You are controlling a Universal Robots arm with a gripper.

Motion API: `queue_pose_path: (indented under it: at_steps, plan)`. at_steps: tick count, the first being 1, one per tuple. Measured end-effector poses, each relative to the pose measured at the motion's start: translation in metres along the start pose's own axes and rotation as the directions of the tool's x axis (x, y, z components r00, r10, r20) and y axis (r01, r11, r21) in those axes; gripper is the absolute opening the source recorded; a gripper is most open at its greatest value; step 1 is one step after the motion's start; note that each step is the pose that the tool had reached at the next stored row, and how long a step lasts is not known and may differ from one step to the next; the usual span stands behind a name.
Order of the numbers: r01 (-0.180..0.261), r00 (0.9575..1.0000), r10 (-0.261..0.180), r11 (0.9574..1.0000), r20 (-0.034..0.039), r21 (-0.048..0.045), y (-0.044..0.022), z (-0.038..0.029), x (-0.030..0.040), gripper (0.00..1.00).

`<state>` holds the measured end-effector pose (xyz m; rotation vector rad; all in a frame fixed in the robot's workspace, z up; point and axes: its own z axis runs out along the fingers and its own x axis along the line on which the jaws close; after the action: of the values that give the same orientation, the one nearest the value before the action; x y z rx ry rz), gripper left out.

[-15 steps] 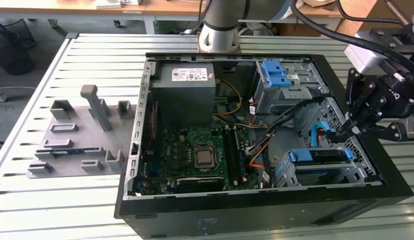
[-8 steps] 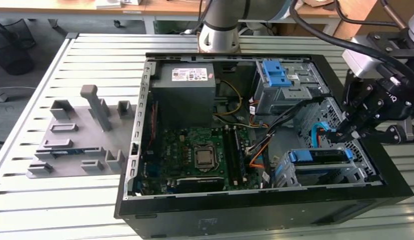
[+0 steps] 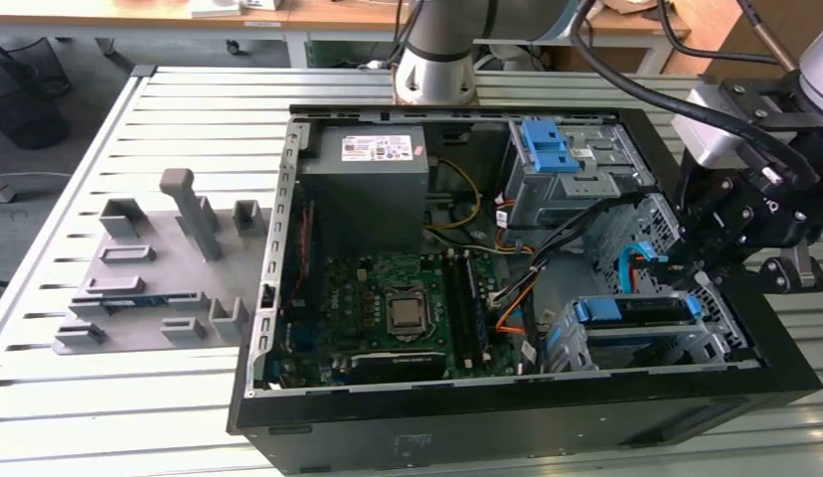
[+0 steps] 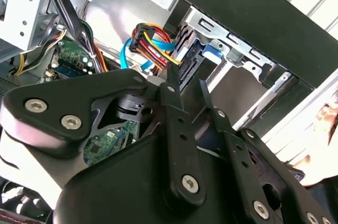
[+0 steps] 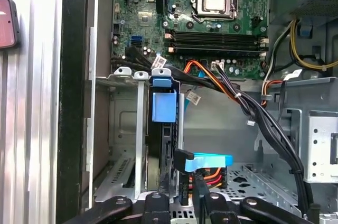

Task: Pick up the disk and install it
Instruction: 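Insert the first disk wire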

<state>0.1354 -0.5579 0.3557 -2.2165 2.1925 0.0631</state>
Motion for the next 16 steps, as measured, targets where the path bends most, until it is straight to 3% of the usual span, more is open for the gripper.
queue_pose_path:
  at_steps: [7, 9, 11, 12, 14, 15, 16]
  plan:
    - [0.000, 1.0000, 0.000, 1.0000, 0.0074, 0.0001, -0.0001, 0.0038, 0.0002, 0.30]
    - [0.000, 1.0000, 0.000, 1.0000, 0.0096, 0.0001, -0.0001, 0.0040, 0.0001, 0.18]
    - [0.000, 1.0000, 0.000, 1.0000, 0.0091, -0.0028, -0.0005, 0.0040, 0.0001, 0.16]
    - [0.000, 1.0000, 0.000, 1.0000, 0.0042, -0.0037, -0.0005, 0.0040, 0.0001, 0.16]
    - [-0.002, 0.9999, 0.002, 1.0000, -0.0164, -0.0042, -0.0005, 0.0044, 0.0002, 0.16]
    - [-0.005, 0.9998, 0.005, 1.0000, -0.0215, -0.0045, -0.0005, 0.0050, 0.0002, 0.16]
    - [-0.008, 0.9997, 0.007, 1.0000, -0.0218, -0.0052, -0.0005, 0.0058, 0.0002, 0.16]
